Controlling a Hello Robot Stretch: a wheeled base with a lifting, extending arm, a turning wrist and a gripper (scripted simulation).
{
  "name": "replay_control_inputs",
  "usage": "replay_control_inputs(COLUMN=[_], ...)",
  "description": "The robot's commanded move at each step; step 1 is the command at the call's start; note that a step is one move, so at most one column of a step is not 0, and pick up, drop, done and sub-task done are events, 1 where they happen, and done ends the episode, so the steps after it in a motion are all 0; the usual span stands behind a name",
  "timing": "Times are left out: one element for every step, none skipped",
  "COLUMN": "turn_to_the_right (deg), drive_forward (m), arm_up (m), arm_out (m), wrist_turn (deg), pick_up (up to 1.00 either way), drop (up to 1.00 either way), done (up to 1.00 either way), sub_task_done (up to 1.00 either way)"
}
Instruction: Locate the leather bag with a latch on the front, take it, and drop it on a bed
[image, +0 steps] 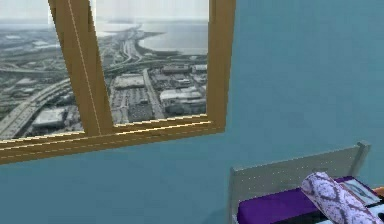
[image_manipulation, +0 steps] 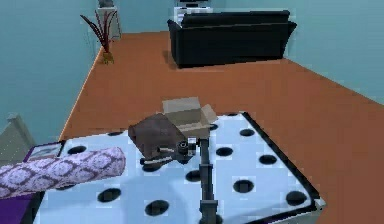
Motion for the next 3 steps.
replay_control_inputs(turn_to_the_right=[0.0,0.0,0.0], drive_forward=[0.00,0.00,0.00], arm_up=[0.00,0.10,0.00], arm_out=[0.00,0.00,-0.08], wrist_turn=[0.0,0.0,0.0], pick_up=[0.00,0.00,0.00], drop=[1.00,0.00,0.00], done=[0.00,0.00,0.00], sub_task_done=[0.00,0.00,0.00])
